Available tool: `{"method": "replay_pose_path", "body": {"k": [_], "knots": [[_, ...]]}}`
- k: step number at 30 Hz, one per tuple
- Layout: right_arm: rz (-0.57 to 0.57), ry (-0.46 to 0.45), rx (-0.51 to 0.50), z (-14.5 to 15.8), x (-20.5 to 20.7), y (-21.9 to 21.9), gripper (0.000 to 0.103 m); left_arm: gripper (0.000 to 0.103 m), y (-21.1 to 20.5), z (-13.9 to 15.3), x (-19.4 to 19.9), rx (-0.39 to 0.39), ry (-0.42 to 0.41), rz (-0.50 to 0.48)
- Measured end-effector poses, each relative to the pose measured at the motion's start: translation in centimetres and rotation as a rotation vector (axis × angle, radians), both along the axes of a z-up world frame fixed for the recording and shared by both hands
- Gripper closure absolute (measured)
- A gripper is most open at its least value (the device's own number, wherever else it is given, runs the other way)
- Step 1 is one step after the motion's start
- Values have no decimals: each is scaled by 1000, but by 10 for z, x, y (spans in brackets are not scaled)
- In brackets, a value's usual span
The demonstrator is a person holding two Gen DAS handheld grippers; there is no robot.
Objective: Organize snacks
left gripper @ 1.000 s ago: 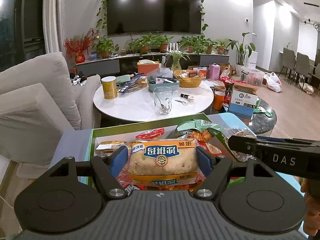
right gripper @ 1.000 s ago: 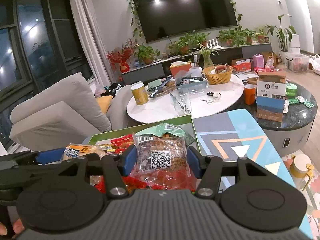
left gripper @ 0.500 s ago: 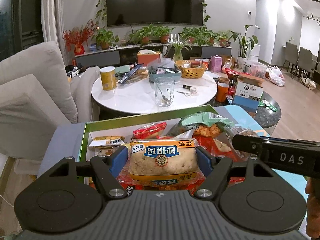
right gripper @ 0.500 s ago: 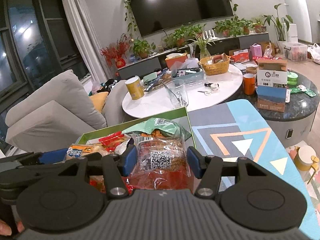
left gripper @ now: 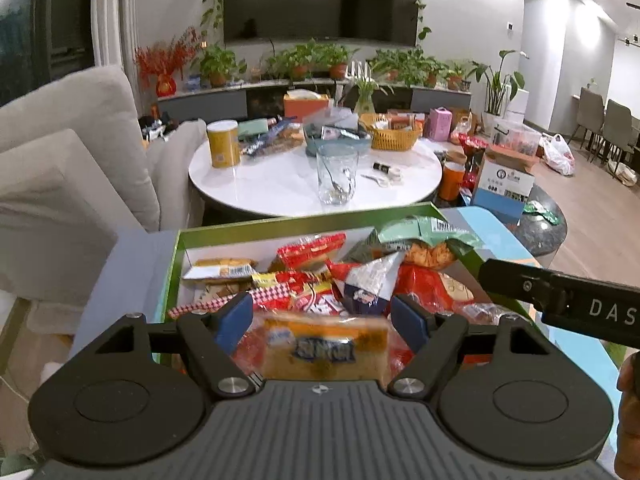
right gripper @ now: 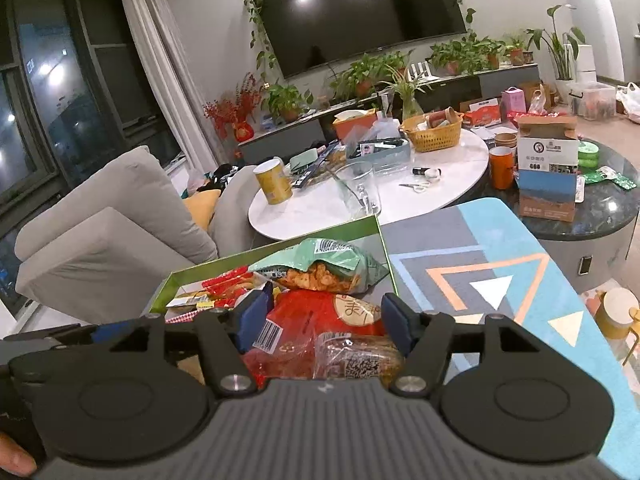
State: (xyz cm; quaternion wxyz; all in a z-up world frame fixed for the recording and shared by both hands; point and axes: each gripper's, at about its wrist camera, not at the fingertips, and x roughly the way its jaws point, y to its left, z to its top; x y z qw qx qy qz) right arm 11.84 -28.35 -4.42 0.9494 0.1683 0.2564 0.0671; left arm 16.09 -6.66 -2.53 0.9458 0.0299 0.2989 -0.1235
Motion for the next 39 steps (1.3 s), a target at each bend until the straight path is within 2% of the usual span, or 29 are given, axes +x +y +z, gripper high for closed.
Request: {"method": "replay_pose_path", "body": {"k": [16,29,39], "knots": [[2,-16,-1,11,-21,5,47,29,16,15,-26,-23,-26,34],[21,-69,-16,31,-60,15,47,25,28,38,-73,-34,-98,67],[39,-123,-64,41,-95,32,47,21,41,44,-114,-41,-118,108]]}}
